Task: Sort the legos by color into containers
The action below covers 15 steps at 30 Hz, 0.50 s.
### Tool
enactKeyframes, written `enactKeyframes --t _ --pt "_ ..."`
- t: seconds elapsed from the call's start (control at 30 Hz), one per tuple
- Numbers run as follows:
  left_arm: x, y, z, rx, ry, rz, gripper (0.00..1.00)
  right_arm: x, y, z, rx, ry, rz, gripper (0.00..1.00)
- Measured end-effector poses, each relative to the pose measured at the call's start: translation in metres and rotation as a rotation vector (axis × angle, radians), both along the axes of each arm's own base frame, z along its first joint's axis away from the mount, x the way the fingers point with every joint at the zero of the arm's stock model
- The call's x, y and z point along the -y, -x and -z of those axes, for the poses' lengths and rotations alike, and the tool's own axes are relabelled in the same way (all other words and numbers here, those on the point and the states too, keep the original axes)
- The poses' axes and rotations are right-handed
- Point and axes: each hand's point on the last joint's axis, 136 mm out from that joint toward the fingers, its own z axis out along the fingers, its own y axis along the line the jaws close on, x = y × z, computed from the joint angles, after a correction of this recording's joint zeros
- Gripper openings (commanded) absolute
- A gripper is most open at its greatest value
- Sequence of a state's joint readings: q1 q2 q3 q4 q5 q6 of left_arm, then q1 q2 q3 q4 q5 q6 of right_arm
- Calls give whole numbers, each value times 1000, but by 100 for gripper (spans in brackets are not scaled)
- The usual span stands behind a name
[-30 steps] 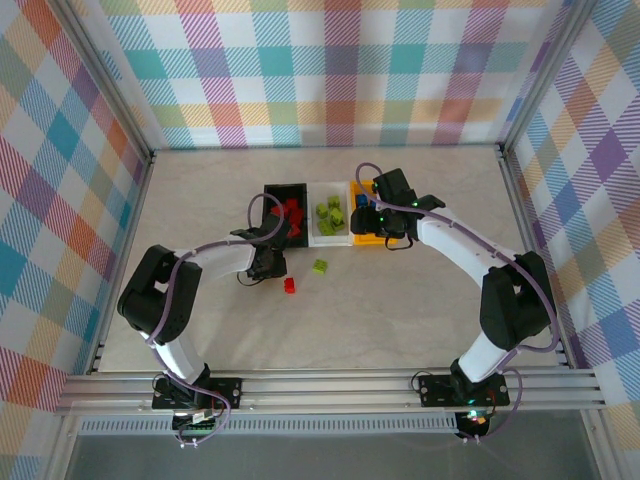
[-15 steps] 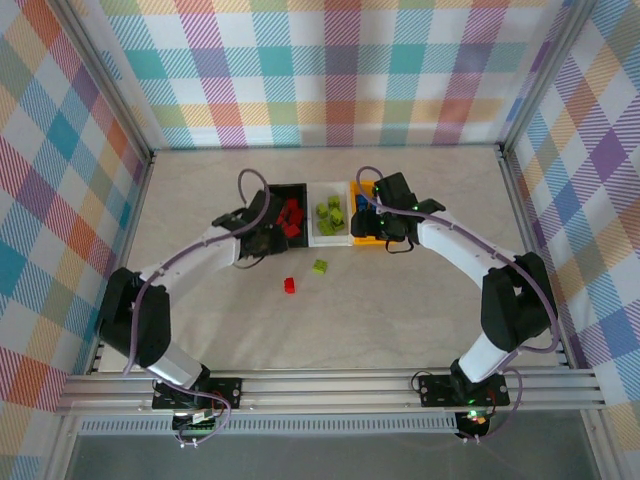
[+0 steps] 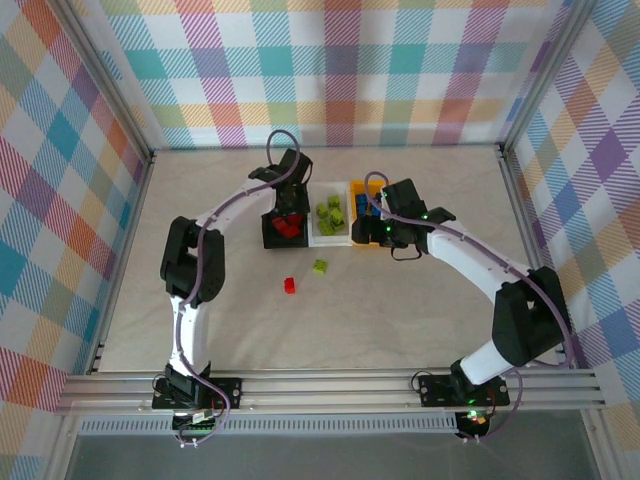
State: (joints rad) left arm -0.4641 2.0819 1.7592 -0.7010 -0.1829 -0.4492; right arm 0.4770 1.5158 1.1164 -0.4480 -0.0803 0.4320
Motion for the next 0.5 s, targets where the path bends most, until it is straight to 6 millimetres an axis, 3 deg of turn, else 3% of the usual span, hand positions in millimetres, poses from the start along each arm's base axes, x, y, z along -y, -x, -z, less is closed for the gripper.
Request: enactKeyframes --t 0.2,0.33,0.5 --pt "0 16 -7 -11 12 16 77 -3 19 -5 -11 -56 -42 77" --pt "-6 57 -26 -7 34 45 78 -8 32 -14 -6 -110 -83 77" --pt "1 124 -51 30 85 131 81 -16 51 -25 -1 -200 -150 78"
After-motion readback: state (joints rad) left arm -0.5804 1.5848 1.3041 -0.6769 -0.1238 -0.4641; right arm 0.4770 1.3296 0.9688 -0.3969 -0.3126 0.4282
